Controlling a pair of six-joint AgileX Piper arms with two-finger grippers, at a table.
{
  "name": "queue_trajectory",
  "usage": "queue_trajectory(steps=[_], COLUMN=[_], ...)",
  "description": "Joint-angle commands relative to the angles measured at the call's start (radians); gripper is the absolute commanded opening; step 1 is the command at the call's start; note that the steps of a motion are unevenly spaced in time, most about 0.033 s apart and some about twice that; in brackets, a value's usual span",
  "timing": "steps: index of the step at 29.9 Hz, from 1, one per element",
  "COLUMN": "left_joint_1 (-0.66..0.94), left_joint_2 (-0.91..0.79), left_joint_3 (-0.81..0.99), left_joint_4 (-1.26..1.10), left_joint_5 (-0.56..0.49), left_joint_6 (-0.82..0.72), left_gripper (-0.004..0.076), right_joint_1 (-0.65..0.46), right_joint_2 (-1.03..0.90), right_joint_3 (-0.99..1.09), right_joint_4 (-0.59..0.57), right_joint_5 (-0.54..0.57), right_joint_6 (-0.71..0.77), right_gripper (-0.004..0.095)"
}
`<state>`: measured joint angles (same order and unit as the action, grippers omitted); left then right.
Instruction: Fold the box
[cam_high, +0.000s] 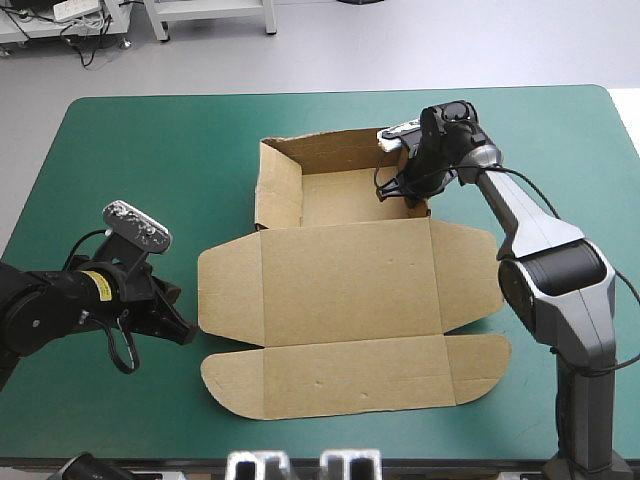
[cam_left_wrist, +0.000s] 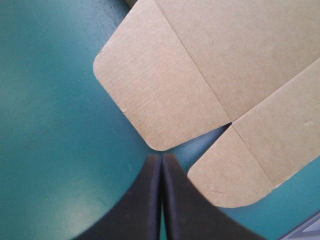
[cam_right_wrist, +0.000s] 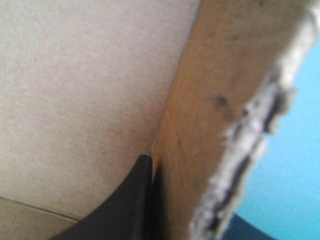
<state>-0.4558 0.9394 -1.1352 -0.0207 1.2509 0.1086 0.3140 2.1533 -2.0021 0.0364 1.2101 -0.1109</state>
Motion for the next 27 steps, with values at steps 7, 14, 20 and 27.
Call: queue_trajectory(steps=[7, 14, 20, 27], left_joint_1=[-0.003, -0.003, -0.003, -0.003], left_joint_2=[-0.011, -0.011, -0.011, -0.011], left_joint_3=[-0.025, -0.025, -0.025, -0.025], left_joint_4=[0.071, 0.096, 0.122, 0.176], left_joint_5=[0.007, 0.007, 0.024, 0.03], left_joint_6=[-0.016, -0.016, -0.016, -0.016], left_gripper=[-0.001, -0.001, -0.001, -0.001], right_joint_1=[-0.001, -0.15, -0.353, -0.611], right_joint_2=[-0.054, -0.054, -0.054, -0.053], right_joint_3=[-0.185, -0.316, -0.332, -0.332], right_joint_4=[-0.284, -0.443, -0.43, -0.301], right_joint_5=[-0.009, 0.005, 0.032, 0.018], right_joint_6=[-0.052, -0.04, -0.04, -0.05], right_gripper=[-0.0024, -0.0024, -0.0024, -0.0024])
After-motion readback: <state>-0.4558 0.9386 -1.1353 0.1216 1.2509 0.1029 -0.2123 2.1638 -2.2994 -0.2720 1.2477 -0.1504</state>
